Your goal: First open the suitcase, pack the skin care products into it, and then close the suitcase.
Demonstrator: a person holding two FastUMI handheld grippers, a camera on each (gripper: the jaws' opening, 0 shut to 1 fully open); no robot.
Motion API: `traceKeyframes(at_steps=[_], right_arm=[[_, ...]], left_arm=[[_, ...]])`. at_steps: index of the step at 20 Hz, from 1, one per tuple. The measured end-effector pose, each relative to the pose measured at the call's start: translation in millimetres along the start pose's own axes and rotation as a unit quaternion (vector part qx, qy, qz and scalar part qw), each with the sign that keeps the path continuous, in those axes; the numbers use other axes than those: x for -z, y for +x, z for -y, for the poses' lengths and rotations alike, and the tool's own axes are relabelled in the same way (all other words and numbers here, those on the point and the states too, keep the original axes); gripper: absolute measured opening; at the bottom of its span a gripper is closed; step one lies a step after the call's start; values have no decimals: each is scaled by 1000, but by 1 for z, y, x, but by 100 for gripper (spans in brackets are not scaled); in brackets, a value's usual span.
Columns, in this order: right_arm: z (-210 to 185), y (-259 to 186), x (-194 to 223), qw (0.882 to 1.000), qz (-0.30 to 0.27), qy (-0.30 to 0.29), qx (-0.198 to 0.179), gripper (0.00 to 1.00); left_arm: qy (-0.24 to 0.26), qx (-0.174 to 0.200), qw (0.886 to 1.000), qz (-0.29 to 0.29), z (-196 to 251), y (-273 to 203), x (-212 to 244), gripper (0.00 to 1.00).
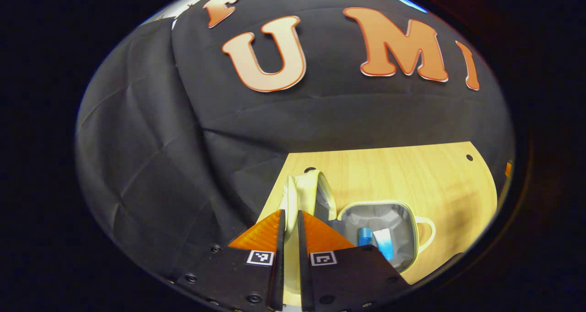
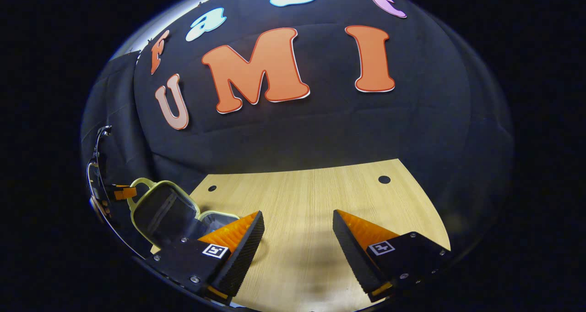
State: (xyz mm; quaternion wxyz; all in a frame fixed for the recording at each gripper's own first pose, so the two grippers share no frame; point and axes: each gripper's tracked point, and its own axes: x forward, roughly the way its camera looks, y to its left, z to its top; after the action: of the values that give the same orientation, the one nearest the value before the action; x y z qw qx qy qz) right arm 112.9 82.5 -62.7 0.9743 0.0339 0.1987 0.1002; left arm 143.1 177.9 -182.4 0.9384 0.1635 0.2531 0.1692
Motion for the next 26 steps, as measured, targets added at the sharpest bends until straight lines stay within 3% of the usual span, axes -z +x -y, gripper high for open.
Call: traceKeyframes(at_steps=[2, 7, 11, 19, 26], right_arm=[[17, -10, 11, 1000, -9, -5, -11, 95], [68, -29, 21, 1000, -15, -23, 4, 96], [110, -44, 31, 999, -22, -9, 28, 96], [169, -59, 53, 997, -39, 17, 65, 96], [179, -59, 76, 995, -71, 25, 68, 96]], left_arm=[[19, -2, 1000, 5, 28, -10, -8, 15], [77, 26, 996, 23, 113, -21, -24, 12], [121, 43, 992, 13, 172, -11, -10, 10], [150, 106, 982, -38, 268, 7, 36, 10], [158, 155, 969, -111, 329, 22, 109, 10]])
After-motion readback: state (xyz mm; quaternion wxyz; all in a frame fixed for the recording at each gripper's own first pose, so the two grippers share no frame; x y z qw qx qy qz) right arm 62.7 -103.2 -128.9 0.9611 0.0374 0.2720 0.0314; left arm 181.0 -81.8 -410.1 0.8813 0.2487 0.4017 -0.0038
